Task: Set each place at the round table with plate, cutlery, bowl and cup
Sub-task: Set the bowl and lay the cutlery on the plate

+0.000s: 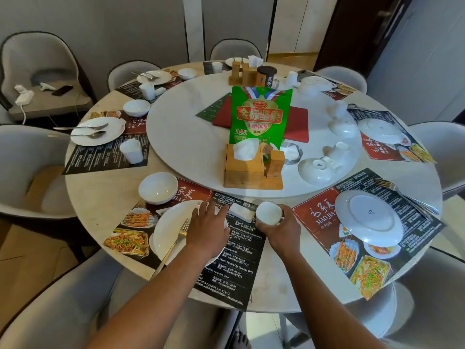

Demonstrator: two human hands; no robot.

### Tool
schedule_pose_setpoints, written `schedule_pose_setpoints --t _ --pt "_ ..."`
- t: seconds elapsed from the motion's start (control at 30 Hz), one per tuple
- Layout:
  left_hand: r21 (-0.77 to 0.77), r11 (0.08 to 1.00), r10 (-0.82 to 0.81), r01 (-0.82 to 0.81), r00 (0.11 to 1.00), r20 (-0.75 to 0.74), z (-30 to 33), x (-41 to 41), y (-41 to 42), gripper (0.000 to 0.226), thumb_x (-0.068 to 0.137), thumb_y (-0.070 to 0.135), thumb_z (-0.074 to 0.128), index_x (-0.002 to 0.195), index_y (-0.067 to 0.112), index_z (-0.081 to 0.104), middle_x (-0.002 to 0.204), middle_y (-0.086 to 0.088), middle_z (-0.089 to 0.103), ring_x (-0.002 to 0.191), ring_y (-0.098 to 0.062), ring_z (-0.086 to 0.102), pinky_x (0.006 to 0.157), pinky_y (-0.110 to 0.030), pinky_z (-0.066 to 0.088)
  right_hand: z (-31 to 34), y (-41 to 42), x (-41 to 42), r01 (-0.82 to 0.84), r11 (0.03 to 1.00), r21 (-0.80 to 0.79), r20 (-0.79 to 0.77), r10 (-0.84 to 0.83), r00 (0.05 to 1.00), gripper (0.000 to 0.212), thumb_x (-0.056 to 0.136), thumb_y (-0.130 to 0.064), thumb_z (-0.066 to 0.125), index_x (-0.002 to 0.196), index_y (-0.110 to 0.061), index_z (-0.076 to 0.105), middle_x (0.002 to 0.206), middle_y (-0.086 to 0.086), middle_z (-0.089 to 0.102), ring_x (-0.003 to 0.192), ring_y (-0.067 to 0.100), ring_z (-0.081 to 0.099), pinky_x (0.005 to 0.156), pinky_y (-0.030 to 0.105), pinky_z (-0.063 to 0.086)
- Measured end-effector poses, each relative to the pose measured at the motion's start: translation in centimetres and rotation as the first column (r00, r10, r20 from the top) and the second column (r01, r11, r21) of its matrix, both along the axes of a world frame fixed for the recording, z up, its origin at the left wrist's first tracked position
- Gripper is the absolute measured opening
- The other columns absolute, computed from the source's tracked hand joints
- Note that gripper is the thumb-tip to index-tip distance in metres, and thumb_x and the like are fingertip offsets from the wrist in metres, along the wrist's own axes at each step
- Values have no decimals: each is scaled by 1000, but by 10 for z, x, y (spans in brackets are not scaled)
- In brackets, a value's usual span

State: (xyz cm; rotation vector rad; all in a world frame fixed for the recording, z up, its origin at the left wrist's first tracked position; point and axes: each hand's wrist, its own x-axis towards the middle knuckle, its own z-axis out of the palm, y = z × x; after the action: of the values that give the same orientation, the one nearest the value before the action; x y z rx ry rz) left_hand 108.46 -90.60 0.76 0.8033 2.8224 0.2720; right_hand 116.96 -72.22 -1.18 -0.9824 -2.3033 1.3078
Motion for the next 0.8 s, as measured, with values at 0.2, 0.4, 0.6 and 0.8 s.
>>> schedule_pose_setpoints --t 0.2,0.4,0.6,0.8 --pt "-6 1000 10 -10 1000 8 -4 -4 2 63 102 43 49 157 32 20 167 -8 16 154 -33 9 125 -49 13 -8 7 -5 -48 999 -7 8 48 999 67 67 -29 92 123 -24 56 111 -9 61 101 14 56 81 30 46" --pt "9 1000 17 -17 1000 16 -3 -10 4 63 102 42 49 157 32 21 167 -7 17 154 -33 9 125 -49 15 -11 12 -9 -98 995 -22 23 98 995 69 69 -27 91 127 -25 53 112 -12 56 104 12 52 80 26 42" --pt "6 1000 21 -21 999 24 -4 -9 7 64 102 43 49 157 33 18 167 -8 15 155 -33 7 125 -49 13 -11 17 -13 -148 988 -34 46 150 988 72 70 -28 90 131 -29 52 120 -8 58 109 13 51 84 27 43" --pt "19 1000 17 -17 1000 6 3 -4 5 63 102 43 50 157 33 20 167 -7 17 155 -32 8 125 -48 13 -4 16 -10 -158 987 -33 74 160 984 92 68 -28 91 146 -25 43 132 0 57 113 12 49 98 36 46"
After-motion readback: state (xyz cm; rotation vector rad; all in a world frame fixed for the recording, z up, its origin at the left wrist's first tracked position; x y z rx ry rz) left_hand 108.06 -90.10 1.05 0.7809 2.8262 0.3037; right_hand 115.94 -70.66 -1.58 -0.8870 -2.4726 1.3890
